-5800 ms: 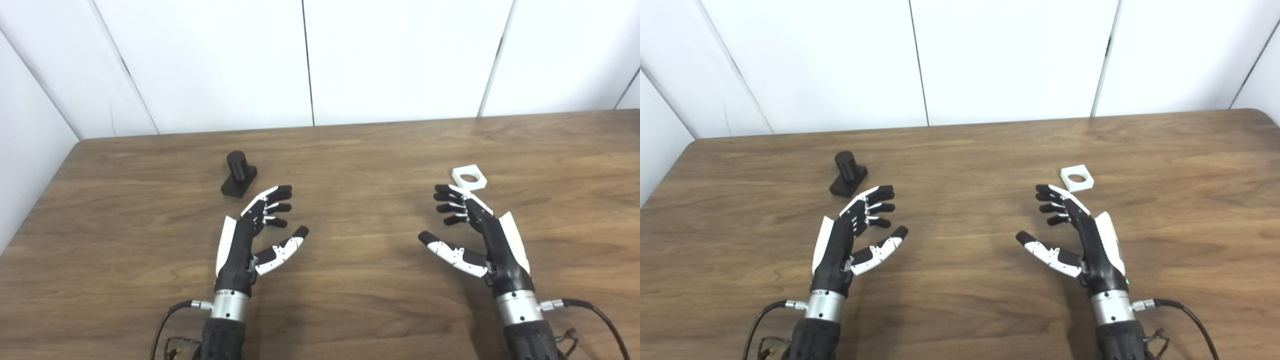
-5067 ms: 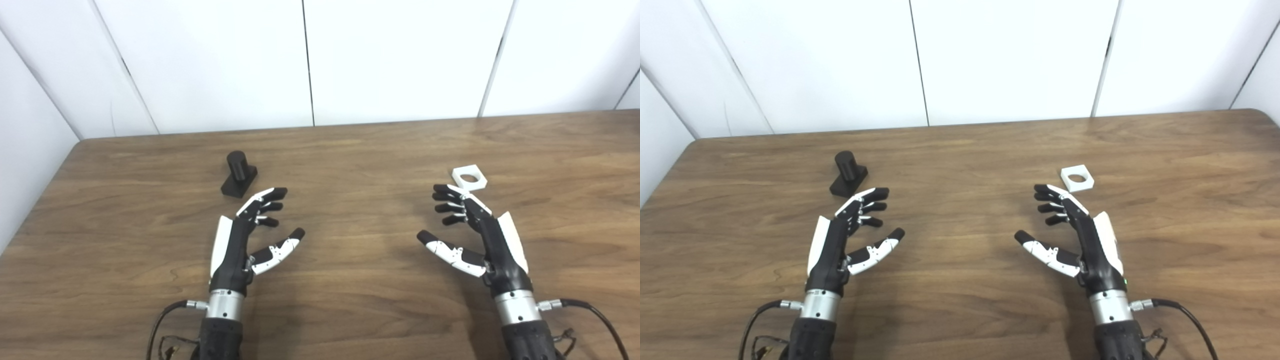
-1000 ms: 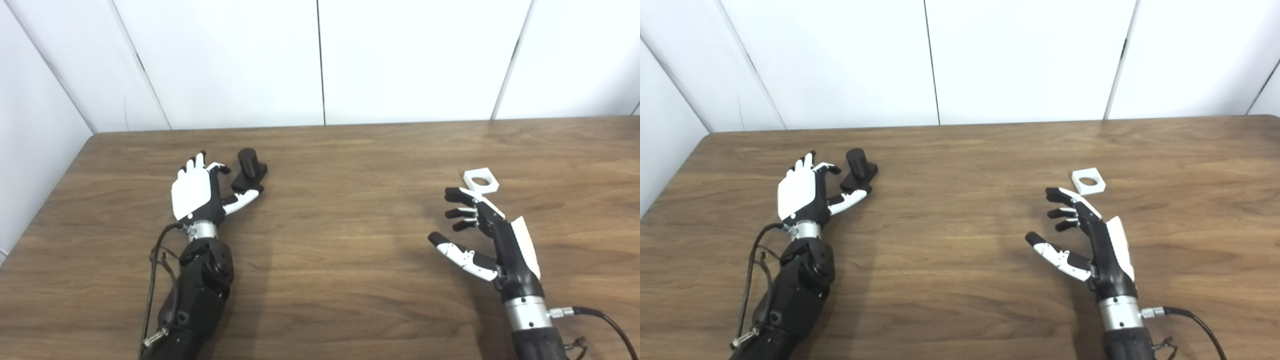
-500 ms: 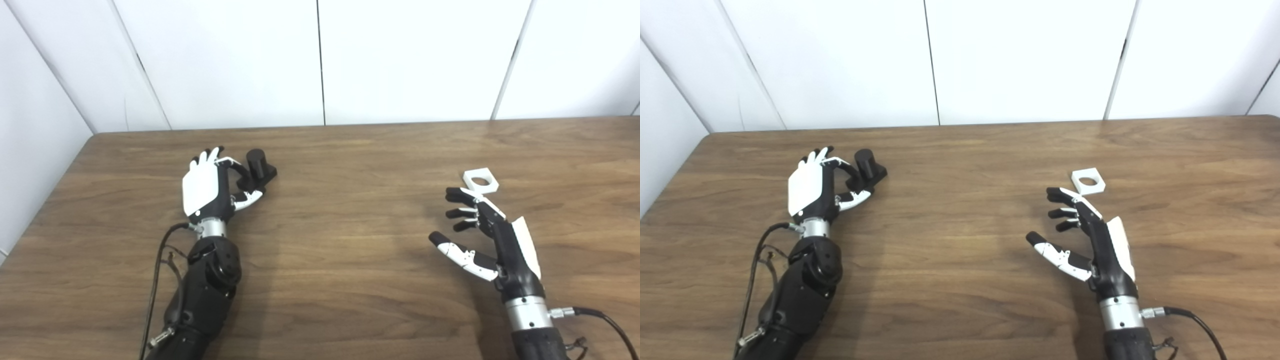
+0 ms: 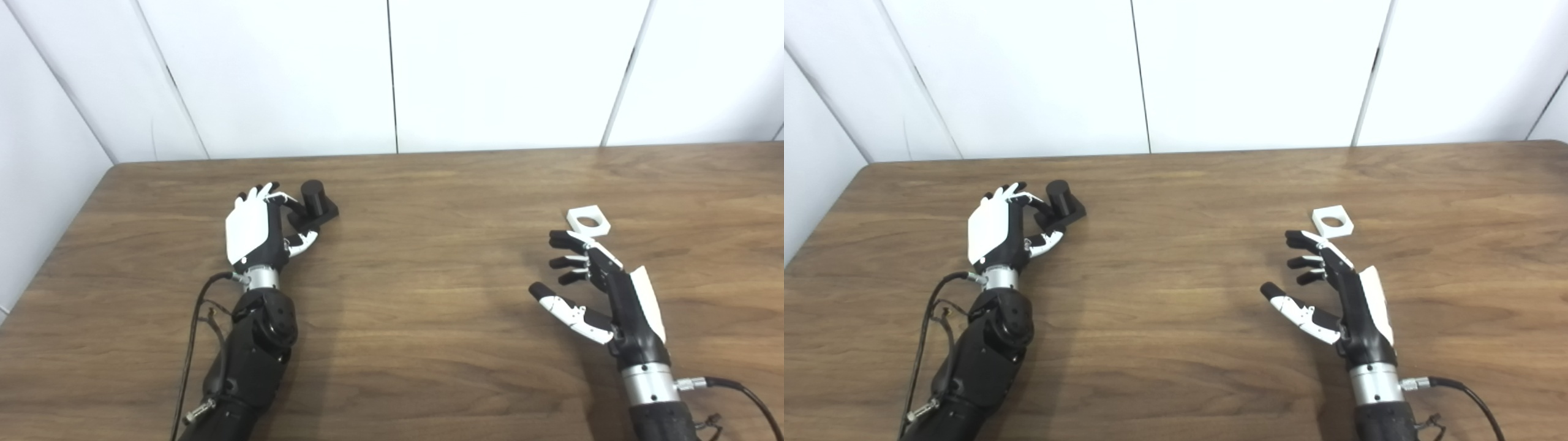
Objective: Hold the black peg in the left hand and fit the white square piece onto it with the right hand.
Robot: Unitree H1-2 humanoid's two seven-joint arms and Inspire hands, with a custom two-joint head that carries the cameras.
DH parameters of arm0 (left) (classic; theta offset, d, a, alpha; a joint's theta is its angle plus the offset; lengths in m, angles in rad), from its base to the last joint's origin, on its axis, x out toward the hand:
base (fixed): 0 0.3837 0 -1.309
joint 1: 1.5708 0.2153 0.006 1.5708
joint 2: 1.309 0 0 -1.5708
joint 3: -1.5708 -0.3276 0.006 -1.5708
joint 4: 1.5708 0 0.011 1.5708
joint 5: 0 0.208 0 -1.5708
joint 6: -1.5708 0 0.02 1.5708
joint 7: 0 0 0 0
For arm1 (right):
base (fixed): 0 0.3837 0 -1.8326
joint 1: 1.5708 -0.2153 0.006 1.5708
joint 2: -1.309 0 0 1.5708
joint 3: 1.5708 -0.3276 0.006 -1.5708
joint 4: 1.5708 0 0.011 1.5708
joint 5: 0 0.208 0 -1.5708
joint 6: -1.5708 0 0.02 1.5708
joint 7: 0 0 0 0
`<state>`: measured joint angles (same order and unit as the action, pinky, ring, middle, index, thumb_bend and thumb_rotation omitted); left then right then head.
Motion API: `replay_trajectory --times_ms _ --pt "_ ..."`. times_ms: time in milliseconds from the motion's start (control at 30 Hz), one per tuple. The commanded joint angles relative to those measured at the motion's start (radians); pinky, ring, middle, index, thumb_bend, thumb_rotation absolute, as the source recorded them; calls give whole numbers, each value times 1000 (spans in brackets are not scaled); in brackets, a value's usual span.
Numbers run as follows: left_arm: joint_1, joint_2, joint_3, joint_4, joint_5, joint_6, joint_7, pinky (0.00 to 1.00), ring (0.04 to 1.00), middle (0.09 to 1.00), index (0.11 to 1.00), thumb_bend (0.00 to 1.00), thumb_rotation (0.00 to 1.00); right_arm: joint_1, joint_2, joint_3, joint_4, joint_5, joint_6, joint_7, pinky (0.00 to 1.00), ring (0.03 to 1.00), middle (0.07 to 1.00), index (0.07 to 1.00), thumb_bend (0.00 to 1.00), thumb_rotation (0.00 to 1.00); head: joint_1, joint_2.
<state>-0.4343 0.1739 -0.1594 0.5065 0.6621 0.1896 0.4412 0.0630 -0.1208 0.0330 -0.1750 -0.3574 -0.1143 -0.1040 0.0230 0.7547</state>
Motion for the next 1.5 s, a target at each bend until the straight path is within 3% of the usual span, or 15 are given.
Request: replay_trajectory --times_ms 0,200,400,800,1467 --pt "-11 21 0 6 -3 4 -1 983 957 892 486 524 69 21 13 -6 -31 5 -6 -10 544 664 767 768 602 395 -2 -1" --pt "-5 42 -13 3 -23 -33 -47 1000 960 897 487 524 68 21 13 -8 -28 7 -6 -9 542 664 768 771 603 395 -1 -1" --pt "6 59 -29 -21 -36 -54 -79 952 934 886 488 524 65 19 12 -7 -22 0 -11 -13 538 661 770 766 595 399 1 -2" --pt "74 85 -64 -142 -42 -98 -171 891 935 880 489 524 61 15 8 -9 -14 8 -15 -11 552 664 770 768 595 404 7 -4" --pt "169 77 -96 -375 -16 -111 -281 927 945 901 489 524 64 6 13 -6 -20 11 -12 -10 550 666 771 771 586 381 4 -4"
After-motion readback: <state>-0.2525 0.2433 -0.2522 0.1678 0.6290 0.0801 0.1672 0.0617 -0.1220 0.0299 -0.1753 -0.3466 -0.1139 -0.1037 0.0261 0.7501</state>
